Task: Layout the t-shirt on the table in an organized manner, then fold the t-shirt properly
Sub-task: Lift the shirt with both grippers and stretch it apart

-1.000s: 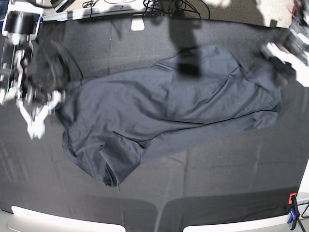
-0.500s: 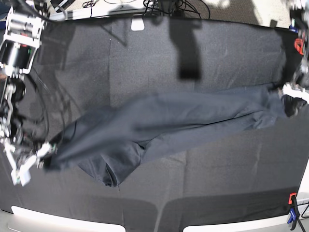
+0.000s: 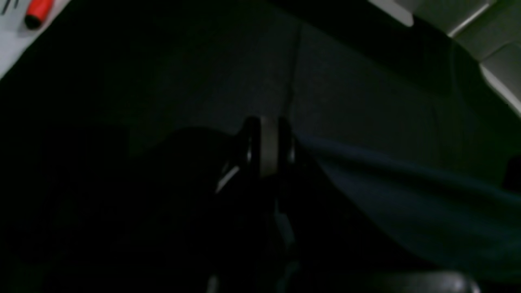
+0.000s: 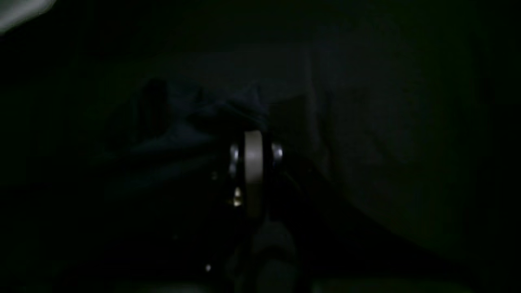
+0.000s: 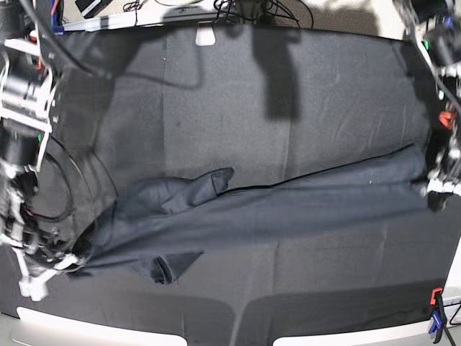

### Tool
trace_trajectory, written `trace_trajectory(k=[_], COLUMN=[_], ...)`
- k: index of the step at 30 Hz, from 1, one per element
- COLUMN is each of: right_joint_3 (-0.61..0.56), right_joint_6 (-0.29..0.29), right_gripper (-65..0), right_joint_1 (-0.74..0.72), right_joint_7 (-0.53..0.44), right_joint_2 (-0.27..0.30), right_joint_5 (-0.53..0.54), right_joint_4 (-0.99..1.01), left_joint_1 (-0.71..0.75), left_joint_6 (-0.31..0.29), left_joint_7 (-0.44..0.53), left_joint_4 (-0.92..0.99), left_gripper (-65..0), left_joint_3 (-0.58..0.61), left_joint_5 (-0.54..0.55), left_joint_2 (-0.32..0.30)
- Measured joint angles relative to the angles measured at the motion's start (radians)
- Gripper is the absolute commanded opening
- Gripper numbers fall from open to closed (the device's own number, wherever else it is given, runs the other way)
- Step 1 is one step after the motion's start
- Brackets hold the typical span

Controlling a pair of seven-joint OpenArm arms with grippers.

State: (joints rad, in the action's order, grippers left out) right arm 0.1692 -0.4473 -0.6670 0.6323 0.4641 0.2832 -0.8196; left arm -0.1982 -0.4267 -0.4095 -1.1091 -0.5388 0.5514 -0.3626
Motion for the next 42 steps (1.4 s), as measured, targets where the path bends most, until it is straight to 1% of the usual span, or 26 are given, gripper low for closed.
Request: trace_trajectory(k=[2, 5, 7, 8, 9, 11, 12, 13, 18, 20, 22, 23, 24, 25, 28, 29, 31, 34, 36, 38, 40, 42], right_joint_3=[-0.042, -0.109, -0.134, -0.135, -0.135, -0.135, -0.135, -0.135, -0.134, -0.134, -0.134, -0.134, -0.135, -0.135, -0.134, -0.134, -0.133, -0.094, -0.045, 0.012, 0.06, 0.084], right_joint_6=[0.003, 0.003, 0.041, 0.043, 0.043, 0.045, 0.045, 0.045, 0.043, 0.008, -0.047, -0.054, -0.055, -0.059, -0.138, -0.15, -0.159, -0.165, -0.186, -0.198, -0.209, -0.214], right_gripper=[-65.0, -65.0, -65.0, -65.0, -60.2, -44.6, -39.2, -36.6, -36.4, -36.4, -36.4, -36.4, -36.4, -36.4, -36.4, -36.4, -36.4, -36.9, -39.3, -40.1, -40.1, -40.1], right_joint_1=[-0.002, -0.001, -0.007, -0.013, -0.02, -0.043, -0.059, -0.076, -0.166, -0.181, -0.178, -0.174, -0.173, -0.173, -0.172, -0.168, -0.147, -0.078, -0.013, 0.059, 0.125, 0.178], right_joint_7=[-0.061, -0.141, -0.18, -0.182, -0.178, -0.148, -0.132, -0.114, -0.04, -0.006, 0.003, 0.007, 0.03, 0.079, 0.185, 0.209, 0.246, 0.26, 0.264, 0.293, 0.331, 0.373], right_joint_2=[-0.004, -0.004, -0.007, -0.007, -0.007, -0.002, 0.0, 0.002, 0.004, 0.005, 0.005, 0.004, 0.002, 0.003, 0.006, 0.004, 0.003, -0.001, -0.001, 0.0, 0.002, 0.002], right_joint_5=[-0.033, -0.057, -0.057, -0.056, -0.055, -0.054, -0.058, -0.051, -0.048, -0.049, -0.048, -0.048, -0.047, -0.018, 0.09, 0.122, 0.162, 0.158, 0.158, 0.165, 0.22, 0.273], right_joint_4=[0.035, 0.053, 0.053, 0.053, 0.053, 0.054, 0.054, 0.054, 0.051, 0.044, 0.039, 0.039, 0.039, 0.039, 0.037, 0.034, 0.026, 0.017, 0.003, -0.044, -0.116, -0.204], left_joint_1=[-0.031, -0.075, -0.092, -0.096, -0.098, -0.099, -0.099, -0.099, -0.099, -0.099, -0.099, -0.099, -0.099, -0.099, -0.099, -0.099, -0.099, -0.098, -0.098, -0.098, -0.099, -0.1], left_joint_6=[0.0, 0.0, 0.003, -0.001, 0.0, 0.0, 0.0, 0.0, 0.0, 0.0, 0.0, 0.0, 0.0, 0.0, 0.0, 0.0, 0.0, 0.0, -0.001, -0.001, 0.0, -0.001], left_joint_7=[0.018, 0.021, 0.021, 0.022, 0.021, 0.021, 0.021, 0.021, 0.017, 0.017, 0.018, 0.018, 0.018, 0.018, 0.018, 0.018, 0.018, 0.018, 0.018, 0.019, 0.018, 0.019], left_joint_4=[0.049, 0.107, 0.127, 0.132, 0.134, 0.134, 0.134, 0.134, 0.134, 0.134, 0.134, 0.134, 0.134, 0.134, 0.134, 0.134, 0.134, 0.134, 0.134, 0.134, 0.134, 0.134], left_gripper=[-65.0, -65.0, -65.0, -65.0, -65.0, -65.0, -65.0, -65.0, -65.0, -65.0, -65.0, -65.0, -65.0, -65.0, -65.0, -65.0, -65.0, -65.0, -65.0, -65.0, -65.0, -65.0], left_joint_3=[0.013, 0.054, 0.085, 0.099, 0.108, 0.119, 0.119, 0.119, 0.119, 0.119, 0.119, 0.119, 0.119, 0.119, 0.119, 0.119, 0.119, 0.119, 0.119, 0.119, 0.119, 0.119], left_joint_5=[-0.006, -0.064, -0.092, -0.093, -0.093, -0.092, -0.093, -0.093, -0.093, -0.093, -0.093, -0.093, -0.093, -0.093, -0.093, -0.093, -0.093, -0.093, -0.094, -0.095, -0.095, -0.095], left_joint_2=[0.0, -0.001, -0.001, -0.001, 0.0, 0.0, 0.0, -0.001, -0.009, -0.015, -0.017, -0.017, -0.016, -0.015, -0.015, -0.015, -0.014, -0.016, -0.015, -0.014, -0.015, -0.015])
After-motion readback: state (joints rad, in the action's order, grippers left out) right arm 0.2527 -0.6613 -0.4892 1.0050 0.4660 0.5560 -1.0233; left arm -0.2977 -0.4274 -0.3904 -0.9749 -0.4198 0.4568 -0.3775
